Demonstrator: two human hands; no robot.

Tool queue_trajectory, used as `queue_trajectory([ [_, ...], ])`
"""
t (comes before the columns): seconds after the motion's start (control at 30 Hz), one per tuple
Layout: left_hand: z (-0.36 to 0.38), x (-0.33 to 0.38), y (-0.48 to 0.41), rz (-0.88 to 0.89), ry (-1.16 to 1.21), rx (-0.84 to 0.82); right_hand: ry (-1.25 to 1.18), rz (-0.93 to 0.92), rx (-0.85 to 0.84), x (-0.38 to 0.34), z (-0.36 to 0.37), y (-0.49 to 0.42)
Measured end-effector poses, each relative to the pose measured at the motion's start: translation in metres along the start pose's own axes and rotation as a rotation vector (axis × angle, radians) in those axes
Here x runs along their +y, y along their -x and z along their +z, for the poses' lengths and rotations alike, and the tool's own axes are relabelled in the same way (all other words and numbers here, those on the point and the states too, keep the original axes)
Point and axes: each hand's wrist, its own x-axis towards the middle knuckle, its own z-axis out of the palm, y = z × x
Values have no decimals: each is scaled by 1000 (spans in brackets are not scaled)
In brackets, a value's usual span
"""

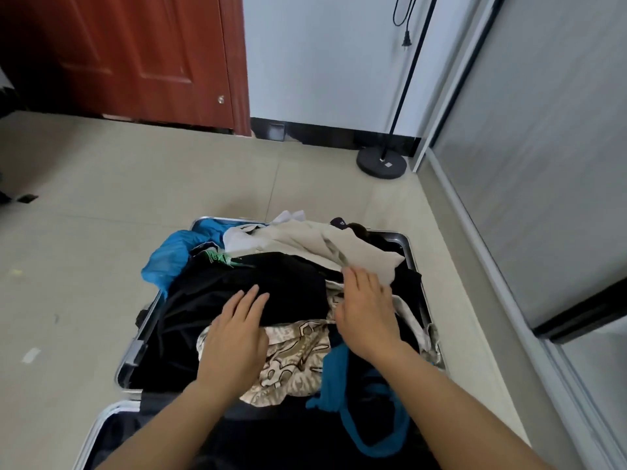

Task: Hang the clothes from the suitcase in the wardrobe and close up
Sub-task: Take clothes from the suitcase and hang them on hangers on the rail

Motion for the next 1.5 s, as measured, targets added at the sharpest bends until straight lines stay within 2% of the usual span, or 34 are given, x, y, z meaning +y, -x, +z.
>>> queue_trajectory([
  [0.07,8,1,-14,44,-3,16,32,115,-71,13,15,-25],
  [0.13,10,12,-26,67,63,-8,-77,245,-144,21,20,-38],
  [0.2,6,27,-35,26,215,-66,-377,288,-94,19,15,-40],
  [0.27,-4,42,-43,-44,324,-162,-783,280,-3,6,0,-34],
  [0.4,-24,53,-58,-142,408,-103,-1361,292,17,-27,-45,-28],
  [0.5,-44,48,-69,-170,432,8,-1697,351,-139,-35,-80,-27],
  [0.6,-63,30,-72,-247,169,-57,-1877,320,-441,-31,-109,-15],
  [0.67,-73,21,-72,-277,129,-111,-1870,266,-536,-22,-117,-5],
  [0.77,-96,30,-64,-138,354,28,-1789,268,-583,-3,-124,11],
  [0.83,-117,42,-58,-102,523,107,-1616,312,-490,8,-126,19],
  [0.93,-147,69,-48,33,625,189,-1099,336,-205,2,-134,31],
  [1.0,-164,94,-43,138,679,226,-952,392,-71,-15,-144,32],
  [1.07,-180,118,-41,204,800,228,-1007,567,46,-27,-158,26],
  [1.1,-191,127,-42,226,854,225,-1037,563,74,-28,-165,22],
  [1.23,-243,138,-49,185,1055,286,-933,344,162,-25,-201,17],
  [1.4,-378,177,-62,225,1120,408,-1015,259,404,-52,-337,6],
  [1.5,-484,212,-77,228,1073,424,-1041,260,445,-71,-449,7],
])
